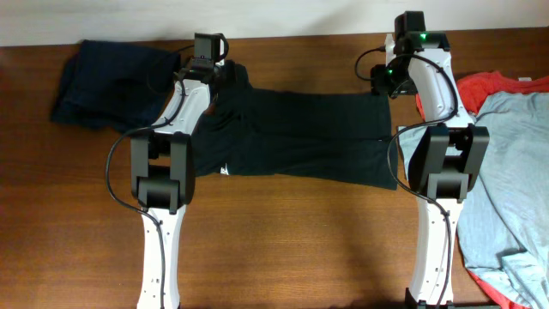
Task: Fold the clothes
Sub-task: 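Move the left gripper to the shirt's top-left corner and grasp it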
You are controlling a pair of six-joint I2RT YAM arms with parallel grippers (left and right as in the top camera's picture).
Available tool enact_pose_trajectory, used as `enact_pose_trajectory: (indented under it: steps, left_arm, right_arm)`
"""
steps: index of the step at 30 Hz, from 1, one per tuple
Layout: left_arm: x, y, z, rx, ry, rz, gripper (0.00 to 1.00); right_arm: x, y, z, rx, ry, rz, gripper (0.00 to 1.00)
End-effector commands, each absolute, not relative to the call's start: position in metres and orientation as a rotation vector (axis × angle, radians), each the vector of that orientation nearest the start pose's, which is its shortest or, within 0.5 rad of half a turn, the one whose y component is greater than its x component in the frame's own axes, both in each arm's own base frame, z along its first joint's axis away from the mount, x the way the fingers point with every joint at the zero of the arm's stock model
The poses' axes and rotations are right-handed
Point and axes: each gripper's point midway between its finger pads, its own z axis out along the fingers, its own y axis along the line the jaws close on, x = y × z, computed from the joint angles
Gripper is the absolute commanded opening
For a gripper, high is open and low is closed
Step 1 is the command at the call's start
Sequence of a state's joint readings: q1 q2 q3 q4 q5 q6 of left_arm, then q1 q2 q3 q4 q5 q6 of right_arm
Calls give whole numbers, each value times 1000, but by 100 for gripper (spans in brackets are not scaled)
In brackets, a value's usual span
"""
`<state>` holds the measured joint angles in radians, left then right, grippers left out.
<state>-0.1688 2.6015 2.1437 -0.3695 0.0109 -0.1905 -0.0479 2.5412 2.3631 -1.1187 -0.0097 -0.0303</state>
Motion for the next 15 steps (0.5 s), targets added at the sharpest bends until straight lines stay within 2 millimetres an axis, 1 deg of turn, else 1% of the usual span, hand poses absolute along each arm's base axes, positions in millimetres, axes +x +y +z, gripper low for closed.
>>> enact_pose_trajectory:
  steps: [1, 5, 10, 11, 14, 15]
  left_arm:
    - [649, -113, -3, -12, 2429, -187, 48]
    - [649, -113, -3, -12, 2429, -186, 48]
    - [649, -113, -2, -11, 2425, -187, 48]
    - [649, -113, -2, -12, 2425, -187, 48]
    - [651, -113, 0, -12, 2419, -187, 48]
    - [652, -112, 2, -15, 2415, -187, 47]
  right_arm:
    - [554, -22, 29, 19, 2879, 8, 65]
    - [553, -22, 13, 20, 2882, 8, 65]
    - [551, -22, -2, 20, 2886, 9, 64]
    - [551, -22, -3, 20, 2884, 10, 60]
    - [552, -19, -2, 16, 2879, 35, 40]
    - [553, -17, -2, 13, 2877, 46, 36]
